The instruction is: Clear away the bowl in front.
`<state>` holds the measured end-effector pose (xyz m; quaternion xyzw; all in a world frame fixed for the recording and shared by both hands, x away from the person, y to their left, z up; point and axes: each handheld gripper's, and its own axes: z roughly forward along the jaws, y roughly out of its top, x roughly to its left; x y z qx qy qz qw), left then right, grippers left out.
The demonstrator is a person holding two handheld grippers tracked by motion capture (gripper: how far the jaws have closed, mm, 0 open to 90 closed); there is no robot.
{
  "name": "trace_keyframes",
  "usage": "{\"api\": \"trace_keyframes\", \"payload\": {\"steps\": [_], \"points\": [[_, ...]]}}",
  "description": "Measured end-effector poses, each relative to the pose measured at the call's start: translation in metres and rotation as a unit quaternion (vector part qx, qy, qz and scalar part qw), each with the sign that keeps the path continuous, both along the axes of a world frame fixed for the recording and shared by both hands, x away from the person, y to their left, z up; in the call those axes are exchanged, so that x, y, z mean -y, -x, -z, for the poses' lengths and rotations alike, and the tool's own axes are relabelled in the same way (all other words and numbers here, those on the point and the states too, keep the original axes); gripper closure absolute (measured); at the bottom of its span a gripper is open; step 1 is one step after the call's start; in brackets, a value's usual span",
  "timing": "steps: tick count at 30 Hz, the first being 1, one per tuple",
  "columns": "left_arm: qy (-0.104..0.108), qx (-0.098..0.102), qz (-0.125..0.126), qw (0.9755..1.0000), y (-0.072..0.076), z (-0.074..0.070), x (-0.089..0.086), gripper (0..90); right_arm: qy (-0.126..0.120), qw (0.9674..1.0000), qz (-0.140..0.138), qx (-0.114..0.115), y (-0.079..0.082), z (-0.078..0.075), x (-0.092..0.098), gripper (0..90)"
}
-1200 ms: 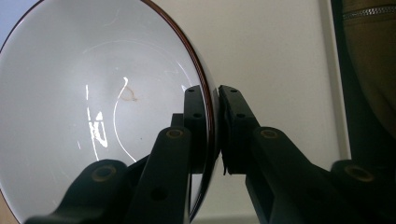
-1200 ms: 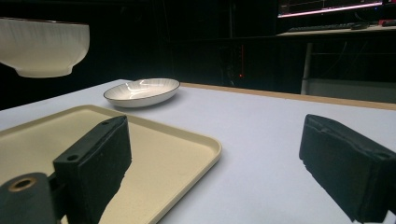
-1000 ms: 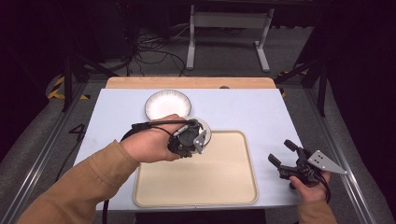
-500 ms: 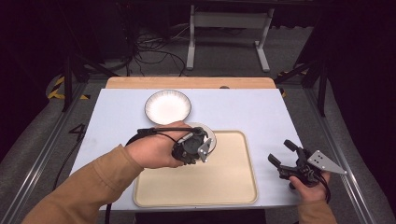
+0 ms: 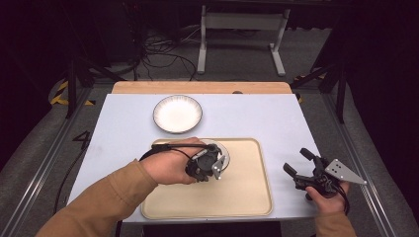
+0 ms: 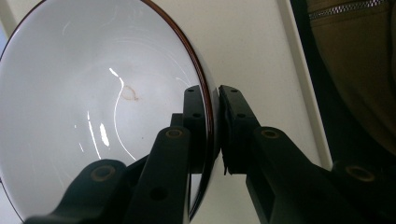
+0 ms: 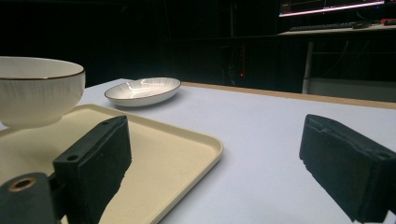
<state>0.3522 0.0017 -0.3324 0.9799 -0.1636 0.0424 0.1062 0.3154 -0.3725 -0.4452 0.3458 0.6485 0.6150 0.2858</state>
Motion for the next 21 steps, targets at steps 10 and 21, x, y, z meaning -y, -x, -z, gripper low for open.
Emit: {"api": "trace_keyframes", "payload": {"steps": [10,21], "points": [[-0.001,-0.01,-0.001,0.9999,-0.004,0.016,0.004,82.4,-0.002,1.0,0.001,-0.004,0.0,0.001,0.002,9.7],[-0.01,-0.024,-0.008,0.9996,-0.009,0.033,0.007,82.3,0.001,1.0,0.002,-0.003,-0.001,0.001,0.002,9.7]]}}
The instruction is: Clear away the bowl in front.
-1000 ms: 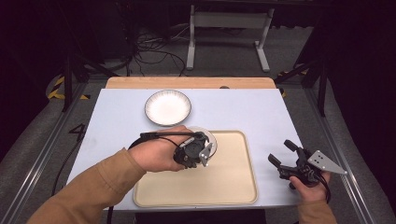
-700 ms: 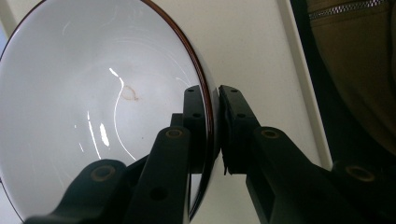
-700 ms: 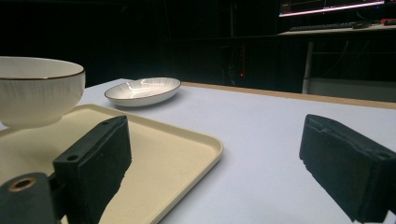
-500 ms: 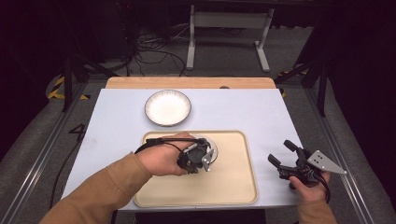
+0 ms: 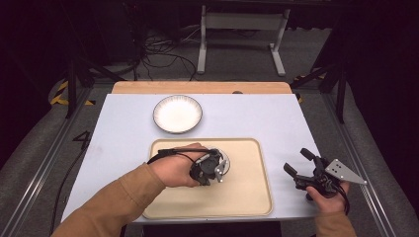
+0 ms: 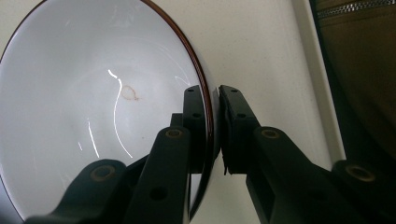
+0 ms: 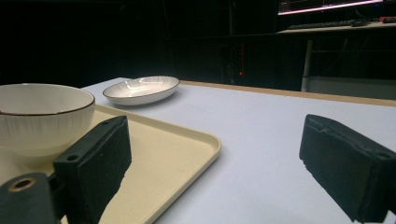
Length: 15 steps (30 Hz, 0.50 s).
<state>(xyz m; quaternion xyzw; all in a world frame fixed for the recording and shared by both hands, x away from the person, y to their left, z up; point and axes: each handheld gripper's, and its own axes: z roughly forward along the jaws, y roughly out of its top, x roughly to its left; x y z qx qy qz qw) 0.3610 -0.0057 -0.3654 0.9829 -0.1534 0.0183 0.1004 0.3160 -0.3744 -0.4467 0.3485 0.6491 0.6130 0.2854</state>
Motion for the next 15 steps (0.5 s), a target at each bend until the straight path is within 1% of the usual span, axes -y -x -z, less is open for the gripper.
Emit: {"api": "trace_keyframes", "payload": {"steps": [2,3,4,5,6,9,11,12,13,15], "points": [[0.001,0.001,-0.001,1.0,-0.001,0.003,0.001,82.3,0.0,1.0,0.0,0.0,0.0,0.0,0.0,9.7],[-0.005,0.004,-0.001,1.0,-0.001,0.003,0.001,82.4,0.0,1.0,0.0,0.0,0.0,0.0,0.0,9.7],[0.0,0.003,0.001,1.0,-0.002,0.004,0.001,82.3,0.0,1.0,0.0,0.001,0.0,0.0,0.0,9.7],[0.0,0.001,-0.001,1.0,-0.001,0.006,0.001,82.2,-0.001,1.0,0.0,0.0,0.0,0.0,0.0,9.7],[-0.003,0.002,-0.001,1.0,-0.001,0.006,0.002,82.2,0.0,1.0,0.0,0.0,0.0,0.0,0.0,9.6],[-0.002,0.0,0.002,1.0,-0.003,0.01,0.002,82.1,-0.001,1.0,0.0,-0.002,0.0,0.0,0.0,9.7],[0.001,-0.001,-0.001,1.0,-0.003,0.012,0.003,82.2,0.0,1.0,-0.001,-0.003,0.0,0.001,0.0,9.7],[-0.001,0.0,-0.004,1.0,-0.003,0.012,0.003,82.1,-0.001,1.0,-0.001,-0.003,0.0,0.001,0.0,9.7],[-0.002,0.002,0.0,1.0,-0.003,0.012,0.004,82.2,-0.001,1.0,-0.002,-0.004,0.0,0.001,-0.001,9.6],[0.005,-0.002,-0.004,1.0,-0.003,0.014,0.005,82.2,-0.002,1.0,-0.002,-0.004,0.0,0.001,-0.001,9.6]]}}
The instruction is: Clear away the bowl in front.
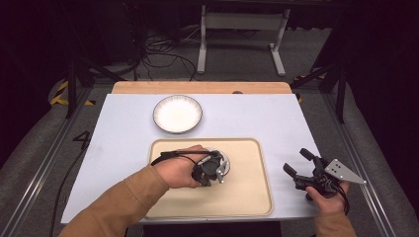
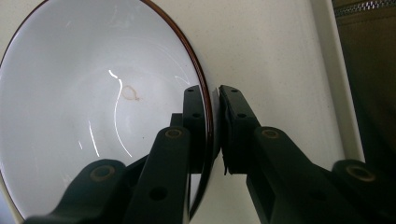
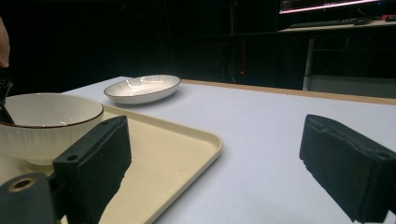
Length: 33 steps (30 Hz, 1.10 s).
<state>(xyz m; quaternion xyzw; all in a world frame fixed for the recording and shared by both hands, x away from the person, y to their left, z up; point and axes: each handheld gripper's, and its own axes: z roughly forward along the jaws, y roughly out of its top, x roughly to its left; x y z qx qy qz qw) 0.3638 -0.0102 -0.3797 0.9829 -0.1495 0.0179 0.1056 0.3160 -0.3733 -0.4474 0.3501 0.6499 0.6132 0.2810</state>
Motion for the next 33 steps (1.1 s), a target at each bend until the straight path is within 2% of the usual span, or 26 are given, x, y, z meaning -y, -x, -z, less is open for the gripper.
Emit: {"api": "trace_keyframes", "payload": {"steps": [5,9,10,12,16,17,19,26,29,33], "points": [[-0.002,0.003,0.004,1.0,0.001,0.003,0.002,82.7,0.001,1.0,-0.001,0.0,0.0,0.0,0.0,9.6],[0.002,-0.001,-0.002,1.0,0.004,0.005,0.002,83.3,0.001,1.0,-0.002,0.0,0.0,0.0,0.0,9.6],[-0.005,0.005,0.002,1.0,0.003,0.004,0.002,83.3,0.002,1.0,-0.002,0.001,0.0,0.0,0.0,9.6],[-0.003,0.0,-0.004,1.0,0.004,0.006,0.001,83.4,0.003,1.0,-0.002,0.0,0.0,0.001,0.0,9.6],[-0.008,0.002,-0.002,1.0,0.004,0.007,0.0,83.2,0.004,1.0,-0.003,-0.002,0.0,0.001,-0.001,9.6],[-0.004,-0.002,-0.008,1.0,0.004,0.008,-0.001,83.0,0.004,1.0,-0.004,-0.002,0.0,0.001,-0.001,9.6],[-0.008,-0.006,-0.01,0.9999,0.004,0.009,-0.002,82.4,0.004,1.0,-0.004,-0.003,-0.001,0.001,-0.001,9.6],[-0.007,-0.023,-0.008,0.9997,0.004,0.014,-0.004,80.2,0.005,1.0,-0.004,-0.002,-0.001,0.001,-0.002,9.6],[-0.012,-0.024,-0.008,0.9996,0.005,0.014,-0.005,79.5,0.005,1.0,-0.005,-0.004,-0.001,0.002,-0.002,9.6],[0.0,-0.033,-0.018,0.9993,0.005,0.013,-0.007,78.8,0.002,1.0,-0.006,-0.005,-0.001,0.002,-0.003,9.6]]}}
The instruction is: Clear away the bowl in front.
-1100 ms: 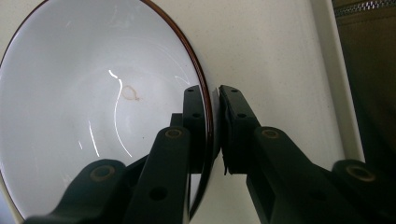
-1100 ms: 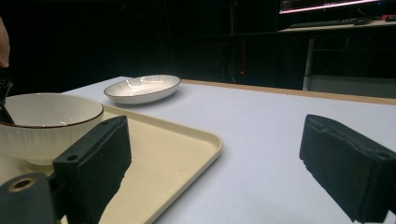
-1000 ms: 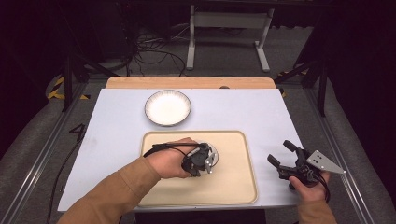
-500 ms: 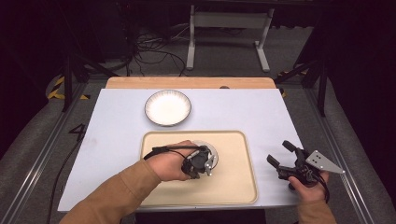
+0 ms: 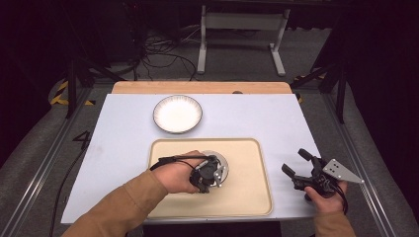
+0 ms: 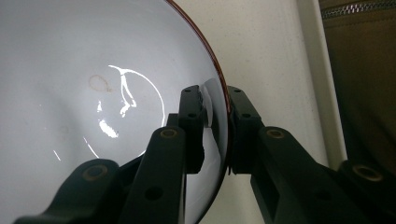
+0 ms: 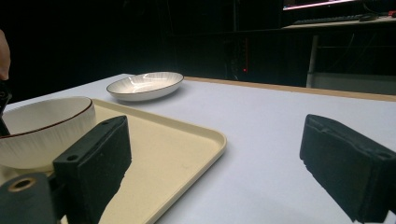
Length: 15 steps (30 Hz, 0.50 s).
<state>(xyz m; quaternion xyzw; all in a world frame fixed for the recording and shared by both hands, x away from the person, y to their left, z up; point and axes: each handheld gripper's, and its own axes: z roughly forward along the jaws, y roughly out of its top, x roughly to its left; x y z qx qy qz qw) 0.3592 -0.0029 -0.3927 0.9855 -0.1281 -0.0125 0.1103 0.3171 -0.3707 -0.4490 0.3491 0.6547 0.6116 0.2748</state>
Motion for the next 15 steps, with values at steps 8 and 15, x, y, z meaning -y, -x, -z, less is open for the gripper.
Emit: {"api": "trace_keyframes", "payload": {"steps": [8,15], "points": [[0.01,-0.005,-0.025,0.9996,0.001,-0.004,-0.002,62.3,0.002,1.0,-0.002,0.002,-0.001,0.0,0.0,9.6],[0.056,-0.017,-0.065,0.9962,0.003,-0.013,-0.008,47.0,0.002,1.0,-0.009,-0.001,-0.005,0.001,-0.003,9.5]]}}
